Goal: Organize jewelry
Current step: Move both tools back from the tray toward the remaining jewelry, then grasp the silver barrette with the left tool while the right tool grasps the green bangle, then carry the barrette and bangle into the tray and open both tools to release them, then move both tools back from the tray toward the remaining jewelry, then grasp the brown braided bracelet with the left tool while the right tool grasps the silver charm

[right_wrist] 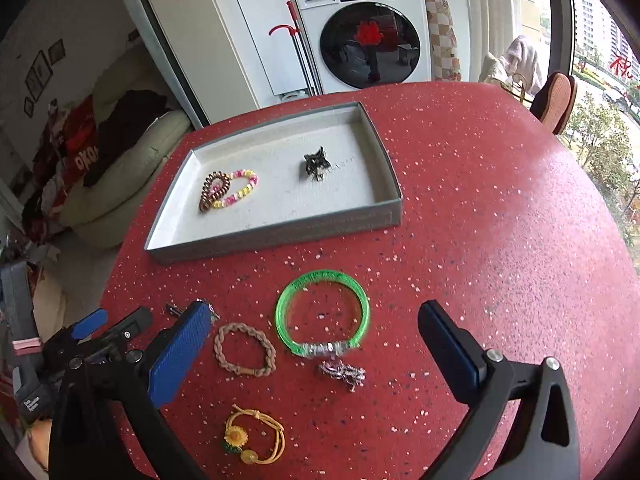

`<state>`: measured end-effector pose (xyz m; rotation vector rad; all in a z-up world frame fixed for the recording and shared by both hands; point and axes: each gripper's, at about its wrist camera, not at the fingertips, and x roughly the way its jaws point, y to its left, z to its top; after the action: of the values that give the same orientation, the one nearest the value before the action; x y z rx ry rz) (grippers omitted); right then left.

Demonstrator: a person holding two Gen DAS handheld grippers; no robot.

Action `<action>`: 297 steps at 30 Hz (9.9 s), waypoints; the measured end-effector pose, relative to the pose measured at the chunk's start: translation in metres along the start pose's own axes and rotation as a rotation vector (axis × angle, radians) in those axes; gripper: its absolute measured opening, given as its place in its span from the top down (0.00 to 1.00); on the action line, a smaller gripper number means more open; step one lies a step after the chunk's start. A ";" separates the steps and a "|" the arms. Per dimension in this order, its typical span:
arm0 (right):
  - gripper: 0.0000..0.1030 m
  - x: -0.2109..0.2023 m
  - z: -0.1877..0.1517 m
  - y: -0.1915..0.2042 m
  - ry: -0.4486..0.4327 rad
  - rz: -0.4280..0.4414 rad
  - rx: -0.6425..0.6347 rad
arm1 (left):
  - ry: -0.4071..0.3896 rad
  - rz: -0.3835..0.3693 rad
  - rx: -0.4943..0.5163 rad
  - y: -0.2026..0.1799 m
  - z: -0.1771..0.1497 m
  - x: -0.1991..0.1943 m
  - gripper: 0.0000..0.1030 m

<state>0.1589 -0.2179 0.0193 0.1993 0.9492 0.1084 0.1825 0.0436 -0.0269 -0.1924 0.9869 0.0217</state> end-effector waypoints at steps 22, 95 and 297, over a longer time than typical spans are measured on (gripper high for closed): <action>0.00 0.020 -0.011 -0.029 0.052 -0.079 0.058 | 0.046 0.225 0.020 -0.034 0.005 0.035 0.00; 0.92 0.008 -0.009 0.005 0.056 -0.040 -0.047 | 0.058 -0.294 0.880 -0.056 -0.014 0.013 0.38; 0.94 0.005 -0.040 -0.007 0.065 0.023 -0.174 | -0.019 -0.304 0.300 -0.064 -0.017 -0.036 0.76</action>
<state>0.1289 -0.2193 -0.0092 0.0463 0.9970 0.2189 0.1548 -0.0197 0.0037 -0.0647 0.9212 -0.4002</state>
